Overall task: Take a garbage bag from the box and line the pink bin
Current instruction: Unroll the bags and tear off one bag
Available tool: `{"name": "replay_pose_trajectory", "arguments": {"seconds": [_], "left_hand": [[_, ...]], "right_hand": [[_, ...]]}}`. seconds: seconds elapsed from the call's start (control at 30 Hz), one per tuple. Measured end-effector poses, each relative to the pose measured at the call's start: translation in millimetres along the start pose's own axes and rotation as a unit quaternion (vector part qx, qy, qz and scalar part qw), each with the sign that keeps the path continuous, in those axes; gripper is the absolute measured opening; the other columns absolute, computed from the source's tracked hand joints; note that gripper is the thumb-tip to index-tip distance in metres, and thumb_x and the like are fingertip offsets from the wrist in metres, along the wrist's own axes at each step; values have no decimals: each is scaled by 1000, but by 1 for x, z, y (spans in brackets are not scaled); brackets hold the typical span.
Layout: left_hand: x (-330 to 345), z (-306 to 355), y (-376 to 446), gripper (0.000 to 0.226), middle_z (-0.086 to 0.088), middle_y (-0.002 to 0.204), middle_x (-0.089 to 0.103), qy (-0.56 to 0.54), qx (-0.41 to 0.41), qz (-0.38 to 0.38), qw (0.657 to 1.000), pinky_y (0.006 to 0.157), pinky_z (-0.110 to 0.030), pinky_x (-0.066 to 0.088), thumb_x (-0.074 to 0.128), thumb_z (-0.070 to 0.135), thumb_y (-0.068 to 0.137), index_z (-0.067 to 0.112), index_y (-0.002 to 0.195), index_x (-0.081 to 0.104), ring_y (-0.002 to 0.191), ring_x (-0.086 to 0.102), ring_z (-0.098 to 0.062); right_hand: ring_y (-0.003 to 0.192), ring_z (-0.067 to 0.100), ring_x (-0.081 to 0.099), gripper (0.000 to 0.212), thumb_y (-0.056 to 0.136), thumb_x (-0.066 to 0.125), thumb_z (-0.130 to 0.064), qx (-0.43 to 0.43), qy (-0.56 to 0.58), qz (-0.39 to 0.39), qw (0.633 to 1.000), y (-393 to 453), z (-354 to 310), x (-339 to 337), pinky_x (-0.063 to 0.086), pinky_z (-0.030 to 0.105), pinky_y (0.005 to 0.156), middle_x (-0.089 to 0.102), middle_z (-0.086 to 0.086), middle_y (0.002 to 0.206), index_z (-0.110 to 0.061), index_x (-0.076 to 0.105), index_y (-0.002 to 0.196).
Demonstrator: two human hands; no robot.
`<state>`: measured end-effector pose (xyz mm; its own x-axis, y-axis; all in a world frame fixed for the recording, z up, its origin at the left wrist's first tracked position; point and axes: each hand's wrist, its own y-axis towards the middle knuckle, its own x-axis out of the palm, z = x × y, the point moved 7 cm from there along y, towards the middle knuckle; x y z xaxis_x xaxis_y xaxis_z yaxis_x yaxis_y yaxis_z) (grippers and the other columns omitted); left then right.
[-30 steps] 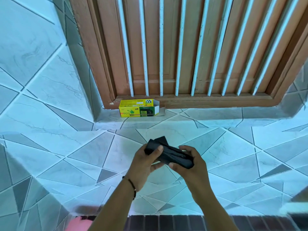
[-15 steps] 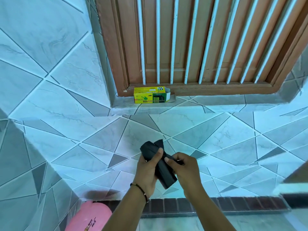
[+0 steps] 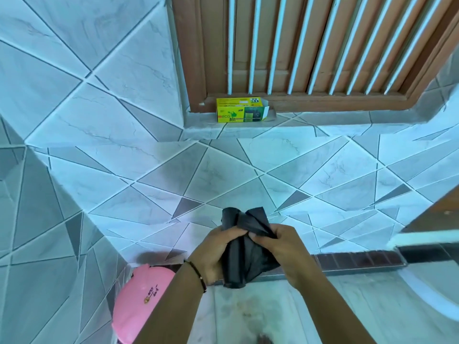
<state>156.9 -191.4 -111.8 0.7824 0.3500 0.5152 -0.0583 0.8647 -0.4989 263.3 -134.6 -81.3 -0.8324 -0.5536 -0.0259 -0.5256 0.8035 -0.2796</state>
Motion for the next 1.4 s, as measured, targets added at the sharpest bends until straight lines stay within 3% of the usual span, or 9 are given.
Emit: {"name": "replay_pose_trajectory", "arguments": {"seconds": [0.17, 0.23, 0.47, 0.6, 0.93, 1.07, 1.17, 1.27, 1.4], "left_hand": [[-12, -12, -13, 28, -14, 103, 73, -46, -48, -26, 997, 85, -37, 52, 60, 25, 82, 6, 99, 72, 91, 70, -28], [-21, -11, -14, 28, -12, 93, 75, -61, -38, -19, 997, 77, -34, 55, 59, 29, 78, 9, 87, 76, 81, 72, -25], [-14, -1, -16, 25, -11, 84, 75, -67, -2, -12, 998, 67, -31, 59, 62, 29, 78, 8, 82, 76, 71, 72, -23], [-18, 9, -10, 27, -12, 84, 74, -70, 13, -3, 997, 68, -33, 60, 72, 23, 70, 7, 91, 72, 71, 71, -25], [0, 22, 6, 26, -11, 79, 74, -115, 82, 5, 990, 60, -29, 58, 65, 22, 71, 7, 92, 68, 66, 71, -23], [10, 19, 8, 30, -14, 88, 74, -66, 86, 25, 994, 66, -30, 58, 65, 21, 75, 3, 98, 67, 74, 71, -25], [6, 15, 7, 52, -21, 108, 69, -21, 84, 61, 994, 74, -35, 58, 76, 21, 68, -4, 112, 63, 91, 68, -31], [-3, 13, 5, 59, -24, 113, 66, -19, 71, 79, 994, 81, -42, 57, 77, 22, 63, -3, 114, 62, 101, 64, -36], [-11, 12, 2, 30, -17, 92, 74, -43, 39, 41, 997, 75, -40, 59, 72, 17, 68, 3, 95, 70, 78, 72, -28]], "right_hand": [[74, 24, 66, 11, 90, 58, -13, 18, 49, 112, 992, -13, 13, -18, 58, 38, 67, 71, 11, 84, -8, 67, 87], [73, 23, 64, 14, 92, 55, -16, 23, 70, 131, 989, -16, 14, -27, 55, 31, 58, 69, 9, 83, -8, 66, 89], [74, 24, 69, 24, 81, 69, -27, 28, 61, 47, 997, -4, 1, -32, 54, 36, 69, 74, 8, 80, -6, 70, 92], [71, 26, 70, 23, 76, 72, -15, 3, 101, 94, 990, 4, -8, -65, 56, 35, 68, 74, 15, 84, 1, 69, 92], [108, 31, 64, 96, 31, 93, -46, 28, 483, -131, 865, -3, 21, -22, 53, 47, 89, 66, 17, 118, 1, 67, 110], [94, 30, 70, 62, 56, 87, -20, 53, 434, -99, 894, -3, 20, -4, 59, 39, 76, 71, 18, 105, 5, 66, 109], [73, 27, 72, 25, 82, 55, 10, 97, 330, 1, 939, 12, 29, -33, 58, 29, 55, 75, 14, 81, 9, 59, 107], [76, 26, 64, 17, 86, 48, 13, 119, 299, 55, 945, 16, 30, -68, 57, 27, 48, 72, 11, 67, 3, 60, 95], [70, 26, 67, 16, 87, 47, 13, 90, 318, 73, 941, 13, 11, -101, 55, 26, 44, 70, 14, 69, 4, 60, 90]]}}
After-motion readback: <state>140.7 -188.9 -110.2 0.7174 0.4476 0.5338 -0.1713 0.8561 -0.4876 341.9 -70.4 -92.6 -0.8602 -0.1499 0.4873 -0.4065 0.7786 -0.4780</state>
